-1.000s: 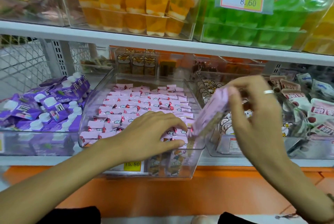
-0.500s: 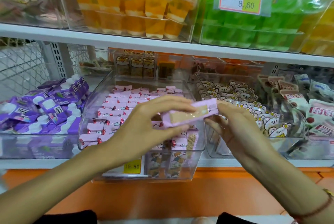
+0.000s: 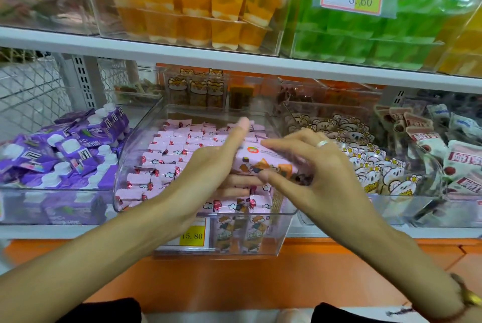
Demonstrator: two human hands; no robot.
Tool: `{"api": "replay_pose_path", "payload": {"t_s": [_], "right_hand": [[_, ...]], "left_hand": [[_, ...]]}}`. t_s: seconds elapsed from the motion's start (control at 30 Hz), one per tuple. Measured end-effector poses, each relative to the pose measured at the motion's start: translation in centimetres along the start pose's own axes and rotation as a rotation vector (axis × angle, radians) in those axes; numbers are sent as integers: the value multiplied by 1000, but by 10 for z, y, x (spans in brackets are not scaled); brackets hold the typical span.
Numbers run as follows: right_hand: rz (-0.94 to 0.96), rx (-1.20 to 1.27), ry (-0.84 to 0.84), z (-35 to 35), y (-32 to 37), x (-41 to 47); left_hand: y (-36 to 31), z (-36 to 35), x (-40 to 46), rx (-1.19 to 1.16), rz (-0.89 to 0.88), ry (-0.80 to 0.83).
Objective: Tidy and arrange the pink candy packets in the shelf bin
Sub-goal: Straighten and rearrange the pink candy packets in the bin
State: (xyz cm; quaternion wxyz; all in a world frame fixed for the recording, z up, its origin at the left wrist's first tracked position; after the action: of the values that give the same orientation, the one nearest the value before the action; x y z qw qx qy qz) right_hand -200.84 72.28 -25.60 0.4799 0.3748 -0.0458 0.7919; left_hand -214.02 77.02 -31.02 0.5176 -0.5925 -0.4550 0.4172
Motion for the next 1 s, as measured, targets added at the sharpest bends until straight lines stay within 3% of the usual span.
{"api": "replay_pose_path", "payload": {"t_s": [0.2,0.37,0.5,0.7,0.9,1.0], "right_hand": [[-400,757,-68,-1,-34,-4],[-510,984,-55,-8,-45,-9],[-465,963,-43,-5,-44,-8],[-432,940,-104,-3,-45,-9],[-192,369,68,1,-33,-13],[-88,92,43,11,-29,-14]], "left_hand": [[-17,8,3,187,-247,-65],[-9,3,-3,778,-468,23],[-3,-14,-9,1172,-638,134],[6,-12,-2,1248,-609,188],[7,-10,0,1224,-534,231],[7,-10,-1,1212,-530,237]]}}
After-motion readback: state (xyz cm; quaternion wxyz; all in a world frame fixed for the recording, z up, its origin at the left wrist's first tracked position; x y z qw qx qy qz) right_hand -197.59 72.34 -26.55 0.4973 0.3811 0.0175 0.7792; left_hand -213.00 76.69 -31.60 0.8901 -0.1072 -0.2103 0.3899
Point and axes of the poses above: each hand's wrist, its own x-axis towards the middle knuckle, its own z-axis out of the back of the hand, y = z × x, the point moved 7 cm from there along x, towards the middle knuckle, and after that the axes turned 1 degree about x, right-handed, at the moved point
